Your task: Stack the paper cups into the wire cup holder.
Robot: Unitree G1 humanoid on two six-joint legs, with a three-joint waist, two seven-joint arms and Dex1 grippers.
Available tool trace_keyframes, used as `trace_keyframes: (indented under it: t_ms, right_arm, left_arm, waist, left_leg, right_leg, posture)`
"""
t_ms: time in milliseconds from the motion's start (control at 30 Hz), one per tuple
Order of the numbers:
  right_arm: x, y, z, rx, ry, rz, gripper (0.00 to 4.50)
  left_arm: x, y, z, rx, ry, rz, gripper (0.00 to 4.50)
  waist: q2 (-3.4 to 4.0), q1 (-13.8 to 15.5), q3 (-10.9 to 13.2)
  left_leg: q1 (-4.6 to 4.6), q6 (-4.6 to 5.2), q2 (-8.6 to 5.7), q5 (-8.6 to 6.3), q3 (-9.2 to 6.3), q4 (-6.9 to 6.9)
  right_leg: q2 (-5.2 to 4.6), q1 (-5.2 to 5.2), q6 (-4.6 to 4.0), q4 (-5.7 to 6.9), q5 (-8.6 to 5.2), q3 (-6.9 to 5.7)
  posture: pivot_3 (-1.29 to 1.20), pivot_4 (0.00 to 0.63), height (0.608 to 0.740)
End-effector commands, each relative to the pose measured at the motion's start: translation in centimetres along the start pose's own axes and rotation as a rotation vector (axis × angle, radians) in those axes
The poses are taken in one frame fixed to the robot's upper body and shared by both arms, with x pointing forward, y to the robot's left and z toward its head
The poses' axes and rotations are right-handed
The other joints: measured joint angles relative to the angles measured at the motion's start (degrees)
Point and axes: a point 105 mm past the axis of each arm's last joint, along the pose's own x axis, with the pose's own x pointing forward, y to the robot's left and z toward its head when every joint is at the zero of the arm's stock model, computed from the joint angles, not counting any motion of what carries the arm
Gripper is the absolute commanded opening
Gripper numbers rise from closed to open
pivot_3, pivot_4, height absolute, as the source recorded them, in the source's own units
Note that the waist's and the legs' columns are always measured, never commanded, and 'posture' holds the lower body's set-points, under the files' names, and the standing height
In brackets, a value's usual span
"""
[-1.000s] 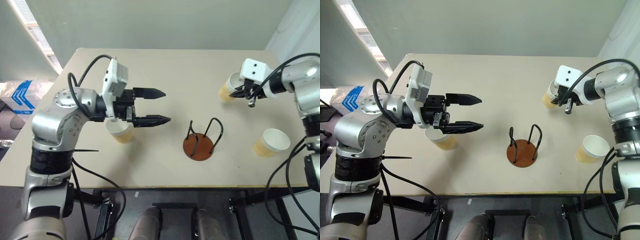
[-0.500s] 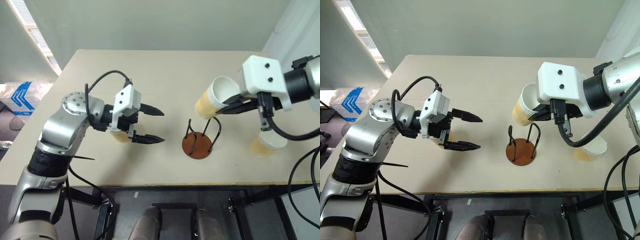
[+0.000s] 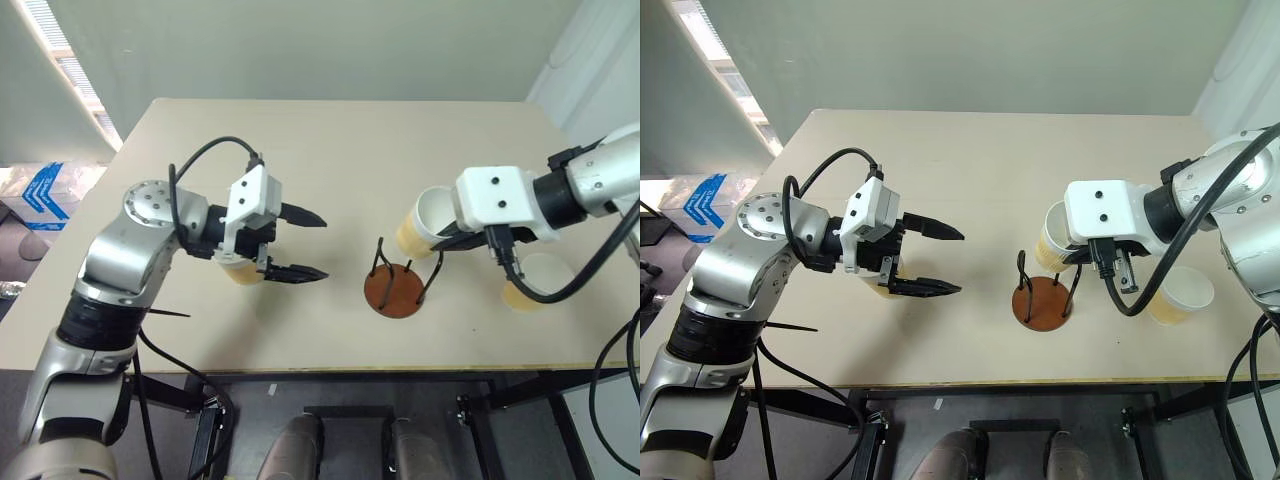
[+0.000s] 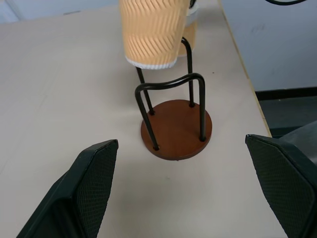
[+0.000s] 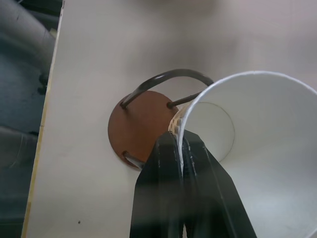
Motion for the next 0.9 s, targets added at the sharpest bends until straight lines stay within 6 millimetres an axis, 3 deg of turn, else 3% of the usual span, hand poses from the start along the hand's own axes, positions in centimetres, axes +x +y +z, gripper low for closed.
trace_keyframes:
  t_ms: [33,133,367,600,767,900]
  right_arm:
    - [-0.1,-0.2,0.4,-0.041,0.003,-0.02,0.03]
    - [0.3,-0.7,0.5,-0.039,-0.001,-0.043,0.66]
    - [0.2,-2.2,0.5,0.02,-0.036,-0.151,3.03]
    - [-2.4,-3.7,-0.5,0.16,-0.107,-0.307,3.03]
    - [-3.4,-3.4,0.0,0.213,-0.182,-0.309,3.03]
    - [-3.3,-3.3,-0.3,0.228,-0.177,-0.301,3.03]
  left_arm:
    - [-0.6,0.2,0.8,0.037,-0.012,0.028,4.5]
    - [-0.5,0.0,0.7,0.036,-0.012,0.029,4.5]
    - [-0.9,0.7,1.0,0.071,0.0,0.096,4.5]
    - [-4.6,1.1,1.5,0.217,0.175,0.213,4.5]
    - [-7.9,0.9,-1.7,0.254,0.434,0.25,4.5]
    - [-8.0,0.0,-2.2,0.254,0.458,0.201,4.5]
  waist:
    - [0.0,0.0,0.0]
    - [-0.01,0.0,0.0]
    - [-0.01,-0.1,0.0]
    - [-0.03,-0.1,0.0]
    - [-0.02,-0.2,0.0]
    - [-0.03,-0.2,0.0]
  left_leg:
    - [0.0,0.0,0.0,0.0,0.0,0.0]
    - [0.0,0.01,0.0,0.0,0.0,0.01]
    - [0.01,0.03,0.0,0.05,-0.01,0.03]
    - [-0.01,0.02,0.0,0.03,-0.01,0.0]
    - [0.01,-0.03,-0.01,-0.03,0.0,-0.06]
    - [-0.06,-0.07,0.0,0.0,-0.05,-0.08]
  right_leg:
    - [0.0,0.0,0.0,-0.01,0.0,0.0]
    - [0.0,0.0,0.04,0.0,0.03,0.01]
    - [0.0,0.01,0.04,0.02,0.07,0.02]
    - [0.01,-0.02,0.06,-0.03,0.09,0.02]
    - [0.02,-0.07,0.04,-0.03,0.04,0.04]
    - [0.05,-0.14,-0.07,0.02,-0.02,0.04]
  posture:
    - [0.0,0.15,0.74]
    - [0.0,0.15,0.74]
    - [0.0,0.15,0.74]
    - [0.0,0.15,0.74]
    - [0.0,0.15,0.74]
    - [0.0,0.15,0.74]
